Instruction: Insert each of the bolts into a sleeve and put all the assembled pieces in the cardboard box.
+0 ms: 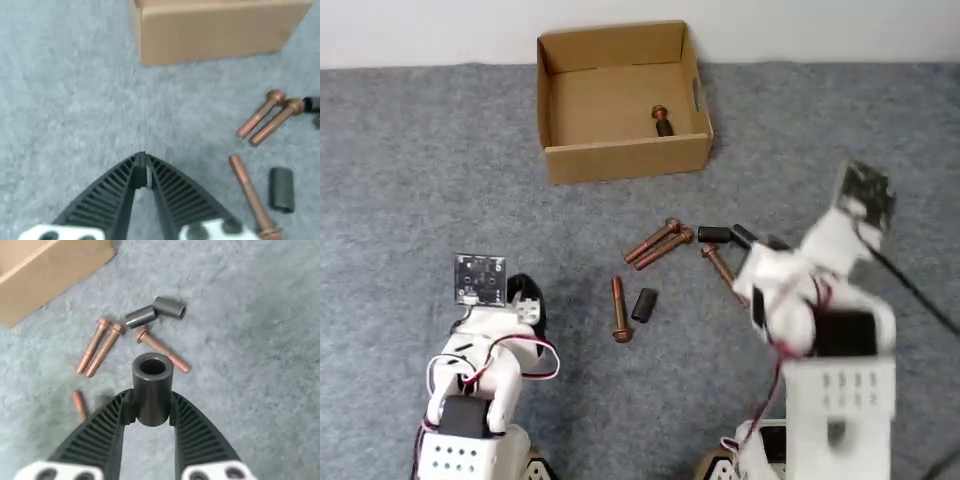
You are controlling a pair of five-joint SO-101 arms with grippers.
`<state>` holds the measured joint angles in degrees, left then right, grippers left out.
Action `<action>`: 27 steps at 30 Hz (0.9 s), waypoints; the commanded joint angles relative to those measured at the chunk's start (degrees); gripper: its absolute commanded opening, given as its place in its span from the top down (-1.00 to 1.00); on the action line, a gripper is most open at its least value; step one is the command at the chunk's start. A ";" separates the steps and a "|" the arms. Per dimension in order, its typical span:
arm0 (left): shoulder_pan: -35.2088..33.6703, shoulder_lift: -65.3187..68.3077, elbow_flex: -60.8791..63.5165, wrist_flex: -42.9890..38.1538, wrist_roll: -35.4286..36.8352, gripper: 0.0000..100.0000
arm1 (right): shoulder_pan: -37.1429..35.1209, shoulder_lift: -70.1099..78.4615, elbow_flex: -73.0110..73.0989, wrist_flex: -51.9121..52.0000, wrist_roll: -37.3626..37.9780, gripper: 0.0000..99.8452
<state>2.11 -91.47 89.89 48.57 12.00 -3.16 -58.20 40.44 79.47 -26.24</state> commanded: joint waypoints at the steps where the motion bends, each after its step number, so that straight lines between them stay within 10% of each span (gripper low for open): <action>1: 0.26 2.20 -7.69 4.84 -0.70 0.99 | 3.03 -11.91 8.35 -3.74 2.99 0.98; 19: 16.53 58.90 -47.78 7.65 -1.32 0.98 | 6.90 -25.63 21.45 2.42 0.79 0.98; 27: 20.22 80.53 -66.95 10.81 -17.67 0.98 | 8.75 -34.15 25.23 1.98 3.43 0.98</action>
<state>20.13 -17.10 31.08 57.10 -0.22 4.92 -89.05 66.02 82.02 -23.78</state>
